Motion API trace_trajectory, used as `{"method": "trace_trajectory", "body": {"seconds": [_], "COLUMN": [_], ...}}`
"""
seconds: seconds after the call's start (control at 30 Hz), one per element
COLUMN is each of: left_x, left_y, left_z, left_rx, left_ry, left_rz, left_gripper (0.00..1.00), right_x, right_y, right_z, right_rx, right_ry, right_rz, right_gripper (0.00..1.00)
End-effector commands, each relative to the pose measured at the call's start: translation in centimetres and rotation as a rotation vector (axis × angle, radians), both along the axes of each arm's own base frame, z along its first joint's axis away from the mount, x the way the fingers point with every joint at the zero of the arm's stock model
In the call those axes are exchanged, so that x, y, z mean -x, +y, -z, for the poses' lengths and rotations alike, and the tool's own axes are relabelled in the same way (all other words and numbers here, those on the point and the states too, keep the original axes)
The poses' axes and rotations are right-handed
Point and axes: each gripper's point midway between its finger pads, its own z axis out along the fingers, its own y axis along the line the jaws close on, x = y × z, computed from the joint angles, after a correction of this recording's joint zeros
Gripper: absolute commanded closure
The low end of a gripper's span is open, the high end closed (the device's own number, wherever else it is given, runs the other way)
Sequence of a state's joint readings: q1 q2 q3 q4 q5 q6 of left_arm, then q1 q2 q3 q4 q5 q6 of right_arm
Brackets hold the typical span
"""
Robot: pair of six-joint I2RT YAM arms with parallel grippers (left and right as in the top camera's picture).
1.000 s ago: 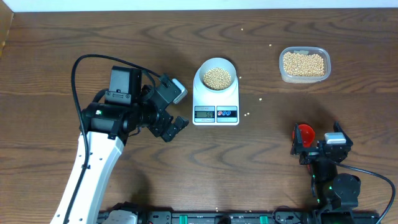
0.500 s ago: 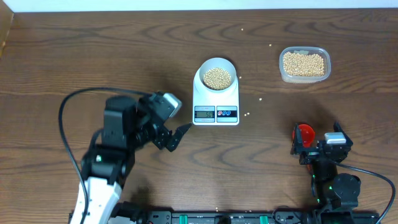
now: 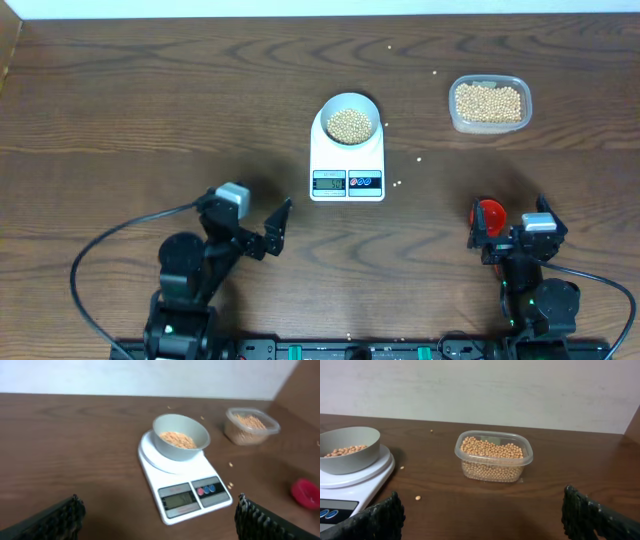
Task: Scoop item into bowl and weigh 50g on scale
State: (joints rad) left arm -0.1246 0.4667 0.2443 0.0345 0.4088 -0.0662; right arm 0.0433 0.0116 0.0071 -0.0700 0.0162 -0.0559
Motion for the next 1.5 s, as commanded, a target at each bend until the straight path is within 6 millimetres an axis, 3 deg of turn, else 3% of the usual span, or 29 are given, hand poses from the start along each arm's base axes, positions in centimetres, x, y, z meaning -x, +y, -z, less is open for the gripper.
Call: {"method": "trace_trajectory", "body": {"seconds": [0.0, 0.57, 1.13, 1.33, 1.47], "left_x": [0.1, 0.7, 0.8, 1.0, 1.0], "left_y": [1.7, 6.7, 8.0, 7.9, 8.0], "left_z": [0.0, 0.3, -0.7, 2.9, 3.1], "left_rx": [0.104, 0.111, 0.011, -0.005, -0.018], "left_ry": [-0.004, -0.153, -0.292, -0.144, -0.137], "left_rz": [-0.099, -0.31, -0.374, -0.37, -0.369], "left_gripper": [0.02, 0.02, 0.02, 0.02, 0.02], "right_x": [0.0, 0.0, 0.0, 0.0, 0.0], "right_y": [-0.2, -0.2, -0.2, -0.2, -0.2], "right_z": [0.0, 0.0, 0.0, 0.0, 0.0], "right_rx": [0.01, 0.01, 0.01, 0.01, 0.01], "right_ry": [-0.003, -0.002, -0.003, -0.002, -0.002], "right_rz": [0.011, 0.011, 0.011, 0.011, 0.011], "right_gripper": [0.01, 0.01, 0.01, 0.01, 0.01]}}
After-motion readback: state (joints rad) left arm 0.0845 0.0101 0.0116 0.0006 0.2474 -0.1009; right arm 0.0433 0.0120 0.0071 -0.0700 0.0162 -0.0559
